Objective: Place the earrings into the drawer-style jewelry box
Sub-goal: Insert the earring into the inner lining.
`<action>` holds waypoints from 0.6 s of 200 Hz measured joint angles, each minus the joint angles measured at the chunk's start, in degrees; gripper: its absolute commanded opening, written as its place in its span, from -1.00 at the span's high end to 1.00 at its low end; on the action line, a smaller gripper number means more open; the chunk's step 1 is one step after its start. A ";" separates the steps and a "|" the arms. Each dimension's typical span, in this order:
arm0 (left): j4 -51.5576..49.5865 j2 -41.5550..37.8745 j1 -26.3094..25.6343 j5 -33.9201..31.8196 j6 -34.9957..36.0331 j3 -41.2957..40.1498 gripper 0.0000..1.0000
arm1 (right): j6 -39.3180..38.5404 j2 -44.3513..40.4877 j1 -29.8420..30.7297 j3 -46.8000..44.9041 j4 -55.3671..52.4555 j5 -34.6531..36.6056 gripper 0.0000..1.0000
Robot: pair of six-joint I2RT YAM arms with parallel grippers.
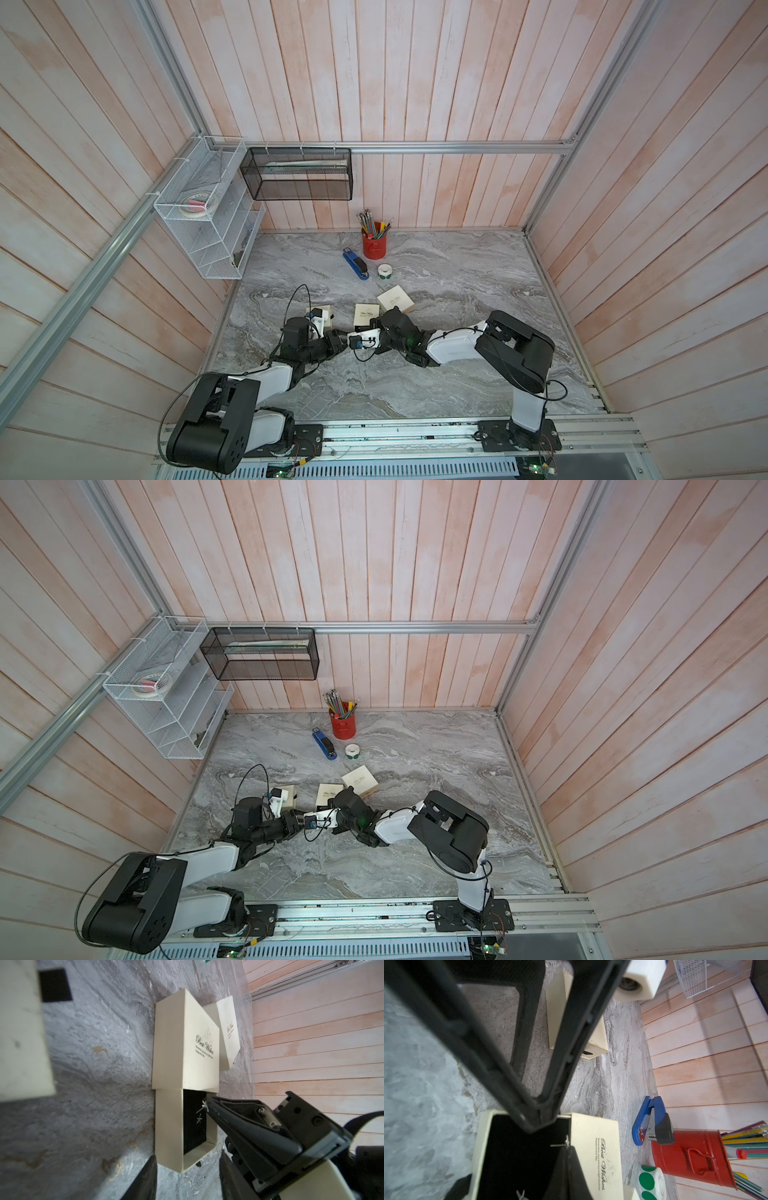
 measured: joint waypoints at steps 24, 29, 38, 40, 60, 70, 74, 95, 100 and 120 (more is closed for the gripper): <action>0.02 0.72 0.00 0.02 0.39 0.20 0.09 | 0.00 0.15 0.13 0.20 -0.11 0.24 1.00; 0.09 0.90 0.02 0.00 0.42 0.22 0.09 | 0.00 0.26 0.15 0.31 -0.17 0.37 1.00; 0.22 1.25 0.07 0.02 0.44 0.24 0.09 | 0.00 0.44 0.15 0.50 -0.24 0.57 1.00; 0.26 1.31 0.09 0.02 0.44 0.24 0.09 | -0.04 0.50 0.15 0.52 -0.31 0.59 1.00; 0.44 2.03 0.17 0.02 0.46 0.44 0.10 | -0.20 0.85 0.22 0.70 -0.63 1.05 1.00; 0.46 2.25 0.17 0.02 0.46 0.55 0.10 | -0.22 0.94 0.26 0.70 -0.94 1.20 1.00; 0.46 2.34 0.17 0.02 0.46 0.63 0.10 | -0.24 0.96 0.26 0.70 -1.01 1.25 1.00; 0.52 2.75 0.17 0.00 0.66 1.01 0.11 | -0.52 0.96 0.37 0.72 -1.40 1.51 1.00; 0.55 2.84 0.17 0.02 0.68 1.07 0.13 | -0.59 0.96 0.39 0.74 -1.44 1.64 1.00; 0.35 3.61 0.17 0.00 1.03 1.60 0.15 | -0.72 0.98 0.46 0.85 -1.95 1.97 1.00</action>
